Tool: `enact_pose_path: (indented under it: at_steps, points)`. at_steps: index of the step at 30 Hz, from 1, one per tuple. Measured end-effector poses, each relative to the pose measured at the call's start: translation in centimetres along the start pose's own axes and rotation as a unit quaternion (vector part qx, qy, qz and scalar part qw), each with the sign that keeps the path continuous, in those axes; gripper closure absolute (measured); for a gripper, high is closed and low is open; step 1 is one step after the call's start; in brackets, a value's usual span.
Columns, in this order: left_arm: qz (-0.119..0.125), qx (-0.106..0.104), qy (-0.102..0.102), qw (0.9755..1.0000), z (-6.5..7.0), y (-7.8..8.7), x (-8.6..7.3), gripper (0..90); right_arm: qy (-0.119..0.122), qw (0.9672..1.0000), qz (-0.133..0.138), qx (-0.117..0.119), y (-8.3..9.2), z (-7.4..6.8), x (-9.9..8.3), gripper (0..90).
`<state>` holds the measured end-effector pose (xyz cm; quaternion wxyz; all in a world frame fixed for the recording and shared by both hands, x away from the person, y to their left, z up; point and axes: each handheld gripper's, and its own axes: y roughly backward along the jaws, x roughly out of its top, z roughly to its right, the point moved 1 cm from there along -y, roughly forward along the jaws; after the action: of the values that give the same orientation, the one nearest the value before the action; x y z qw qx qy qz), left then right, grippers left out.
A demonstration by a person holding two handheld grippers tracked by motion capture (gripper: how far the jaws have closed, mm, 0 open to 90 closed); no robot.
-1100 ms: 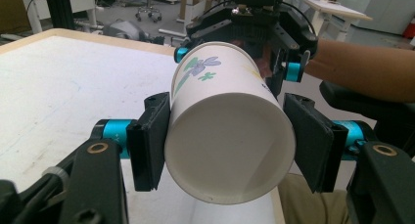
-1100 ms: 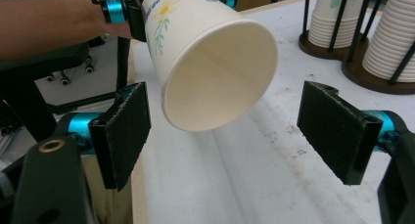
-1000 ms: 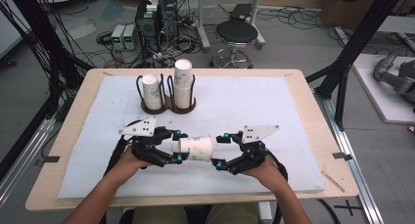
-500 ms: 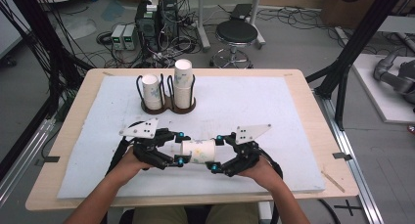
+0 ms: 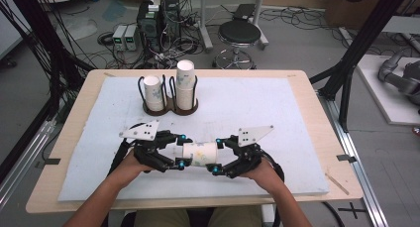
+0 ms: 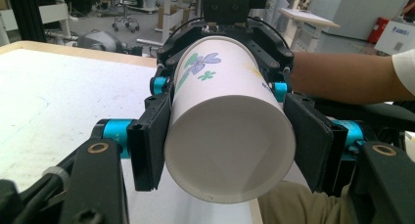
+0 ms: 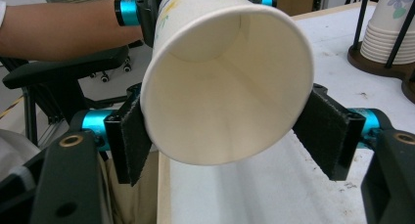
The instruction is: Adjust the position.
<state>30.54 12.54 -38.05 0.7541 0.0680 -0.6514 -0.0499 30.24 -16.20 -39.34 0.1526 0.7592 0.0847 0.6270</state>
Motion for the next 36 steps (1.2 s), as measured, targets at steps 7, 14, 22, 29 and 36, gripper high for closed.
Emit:
enact_pose_path:
  at_steps: [7,14,22,29,36]
  points:
    - [-0.011,0.004,0.004,0.9999,0.2,-0.1,-0.1,36.5,0.002,0.9999,-0.013,0.004,0.1,0.0,0.2,29.8]
    - [-0.039,0.035,0.030,0.9982,0.4,-0.4,-0.1,14.3,0.006,0.9997,-0.023,-0.001,0.3,-0.1,0.5,29.7]
    - [-0.066,0.071,0.007,0.9952,0.5,0.4,0.8,14.3,0.012,0.9979,-0.056,-0.029,0.9,0.4,1.3,29.6]
    - [-0.092,0.085,0.000,0.9921,0.6,0.7,1.3,14.5,0.027,0.9932,-0.107,-0.037,0.8,0.6,2.8,29.6]
    - [-0.112,0.091,-0.003,0.9896,0.6,0.8,1.8,14.6,0.039,0.9888,-0.141,-0.030,0.4,0.7,4.4,29.6]
